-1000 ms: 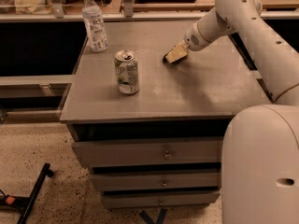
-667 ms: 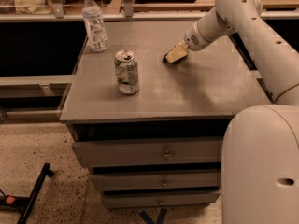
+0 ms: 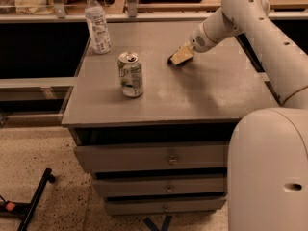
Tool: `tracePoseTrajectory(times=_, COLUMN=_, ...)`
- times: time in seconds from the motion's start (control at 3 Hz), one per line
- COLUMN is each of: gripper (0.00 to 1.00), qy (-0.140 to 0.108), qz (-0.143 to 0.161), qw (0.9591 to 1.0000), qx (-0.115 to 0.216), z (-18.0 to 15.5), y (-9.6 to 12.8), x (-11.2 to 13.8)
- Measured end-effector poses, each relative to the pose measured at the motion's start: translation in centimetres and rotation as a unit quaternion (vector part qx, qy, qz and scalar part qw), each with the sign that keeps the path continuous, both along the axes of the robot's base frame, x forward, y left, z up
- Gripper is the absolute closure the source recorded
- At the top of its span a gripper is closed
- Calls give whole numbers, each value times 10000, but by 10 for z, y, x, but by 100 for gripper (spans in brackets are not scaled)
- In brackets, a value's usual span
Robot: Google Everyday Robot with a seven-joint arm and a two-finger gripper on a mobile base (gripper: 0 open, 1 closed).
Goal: Move rxbar chocolate near blue plastic bottle
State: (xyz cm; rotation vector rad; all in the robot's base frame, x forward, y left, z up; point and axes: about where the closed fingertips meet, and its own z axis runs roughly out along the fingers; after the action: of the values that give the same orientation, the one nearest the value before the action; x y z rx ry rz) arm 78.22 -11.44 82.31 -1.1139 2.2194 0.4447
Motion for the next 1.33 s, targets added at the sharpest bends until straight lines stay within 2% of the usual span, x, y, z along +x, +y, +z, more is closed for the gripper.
tracePoseTrajectory(times=0.33, gripper=100, qy=-444, qz=150, qw=9989, qx=-35, z=30, y=21, x=3)
tracePoseTrajectory(times=0.67, gripper=100, qy=-872, qz=323, qw=9955, qx=193, z=59, y=35, x=1)
tracePoseTrajectory(times=1.0, gripper=100, qy=-916, qz=352, qw=9949, qx=224, z=61, y=39, x=1)
tracePoseTrajectory(times=1.33, gripper=100, qy=-853, qz=386, qw=9951, qx=301, z=56, y=42, x=1)
